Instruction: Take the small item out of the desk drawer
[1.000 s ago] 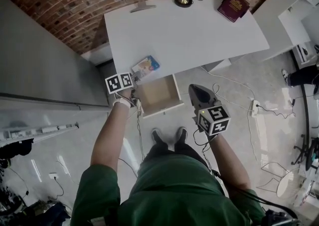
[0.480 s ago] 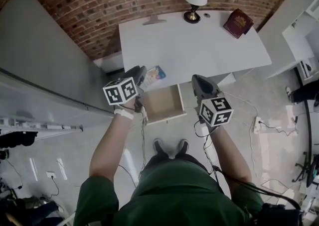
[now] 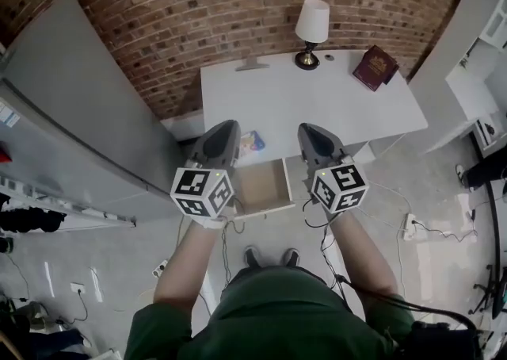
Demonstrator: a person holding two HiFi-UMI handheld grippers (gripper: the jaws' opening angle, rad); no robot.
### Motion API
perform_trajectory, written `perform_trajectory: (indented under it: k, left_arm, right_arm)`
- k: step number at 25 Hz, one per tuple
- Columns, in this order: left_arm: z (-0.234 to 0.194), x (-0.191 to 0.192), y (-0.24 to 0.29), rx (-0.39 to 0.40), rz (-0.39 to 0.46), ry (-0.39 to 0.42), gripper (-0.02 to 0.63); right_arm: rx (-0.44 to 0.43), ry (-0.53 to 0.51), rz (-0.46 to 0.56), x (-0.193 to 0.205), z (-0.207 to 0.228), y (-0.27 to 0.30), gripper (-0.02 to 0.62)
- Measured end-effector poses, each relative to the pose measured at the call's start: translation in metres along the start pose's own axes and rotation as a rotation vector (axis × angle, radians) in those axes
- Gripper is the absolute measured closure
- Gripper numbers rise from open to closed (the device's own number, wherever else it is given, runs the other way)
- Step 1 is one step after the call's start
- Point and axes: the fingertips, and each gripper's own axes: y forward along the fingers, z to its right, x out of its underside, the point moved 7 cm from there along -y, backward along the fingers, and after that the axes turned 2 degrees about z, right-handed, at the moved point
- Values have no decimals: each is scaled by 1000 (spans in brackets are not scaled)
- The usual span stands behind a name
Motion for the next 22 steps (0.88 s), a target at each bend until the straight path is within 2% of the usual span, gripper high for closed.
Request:
perform_trajectory:
  k: [3,6,9,16,22]
  left_arm:
    - [19,-24,-17,-16,90,101,589]
    - [36,-34,-33,-28,131,156,598]
    - [49,-42,-43,-53,159,218,598]
    - [76,-65,-53,-101,218,273,597]
    - [99,-76,-59,-80,252,313,595]
  right_arm:
    - [-1,-31,72,-25,-6,-8,592]
    - [-2,-67,120,-42,-14,-24,592]
    - [2,-149,169,-57,-22,-36,592]
    - [-11,-279,278,-87,-33,-63,592]
    - [-6,-311,286,-91,-36,-74,592]
